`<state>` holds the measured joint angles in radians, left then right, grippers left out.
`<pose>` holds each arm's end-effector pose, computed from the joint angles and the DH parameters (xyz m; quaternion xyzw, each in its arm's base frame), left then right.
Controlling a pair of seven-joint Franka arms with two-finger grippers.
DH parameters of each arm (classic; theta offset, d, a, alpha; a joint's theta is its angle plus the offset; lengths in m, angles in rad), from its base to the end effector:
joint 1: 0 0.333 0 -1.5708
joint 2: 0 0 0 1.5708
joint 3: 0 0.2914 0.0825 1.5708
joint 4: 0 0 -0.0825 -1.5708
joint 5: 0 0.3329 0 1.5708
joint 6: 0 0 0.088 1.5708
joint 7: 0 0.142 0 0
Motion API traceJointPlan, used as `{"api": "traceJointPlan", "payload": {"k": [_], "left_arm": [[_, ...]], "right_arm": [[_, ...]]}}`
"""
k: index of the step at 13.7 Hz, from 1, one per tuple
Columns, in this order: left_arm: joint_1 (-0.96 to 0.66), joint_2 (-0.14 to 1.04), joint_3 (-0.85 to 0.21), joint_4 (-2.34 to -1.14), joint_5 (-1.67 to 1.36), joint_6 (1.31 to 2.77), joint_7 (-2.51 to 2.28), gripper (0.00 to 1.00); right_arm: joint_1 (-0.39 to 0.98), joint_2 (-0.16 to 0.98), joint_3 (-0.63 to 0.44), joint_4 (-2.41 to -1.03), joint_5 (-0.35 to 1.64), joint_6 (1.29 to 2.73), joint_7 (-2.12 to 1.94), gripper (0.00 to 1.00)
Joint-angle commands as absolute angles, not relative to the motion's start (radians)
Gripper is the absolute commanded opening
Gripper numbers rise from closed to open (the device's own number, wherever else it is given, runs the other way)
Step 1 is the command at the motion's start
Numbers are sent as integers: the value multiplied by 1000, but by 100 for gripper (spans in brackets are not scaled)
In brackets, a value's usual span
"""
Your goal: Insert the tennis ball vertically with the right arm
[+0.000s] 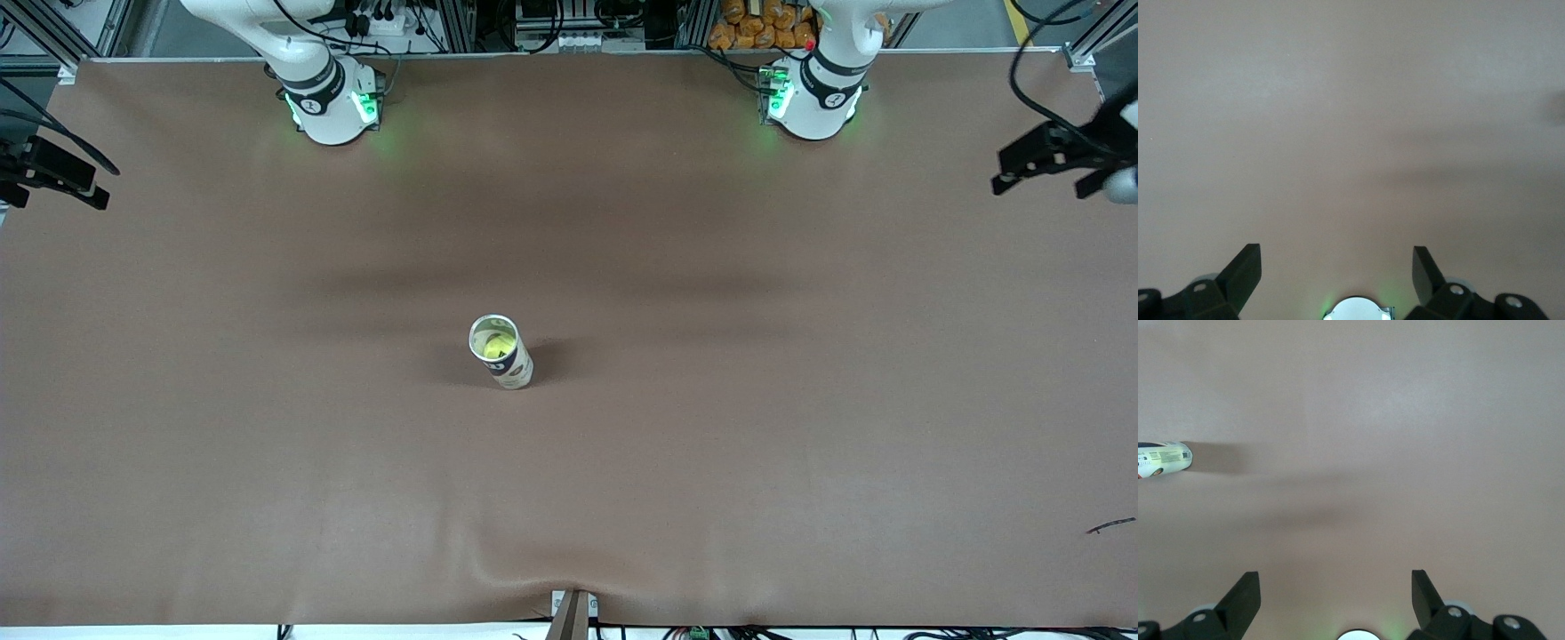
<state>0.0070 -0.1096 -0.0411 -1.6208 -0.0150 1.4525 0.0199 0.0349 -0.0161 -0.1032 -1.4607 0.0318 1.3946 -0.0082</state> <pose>0.4567 -0.0189 0.5869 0.9992 -0.0275 -0.0294 0.0050 0.4777 -0.0282 0.6033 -0.9992 0.0276 0.0244 0.0175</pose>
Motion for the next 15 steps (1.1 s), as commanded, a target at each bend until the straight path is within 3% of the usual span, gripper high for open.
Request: {"api": "traceJointPlan", "payload": {"k": [1,15], "left_arm": [[18,-152,-72,-1666,-6,1479,-12,100],[8,-121,-61,-1608,-9,1503,-11,100]], "right_arm": [[40,-5,-106,-1443,29,1394,6,100],[38,2,-106,-1443,18,1404,14,100]]}}
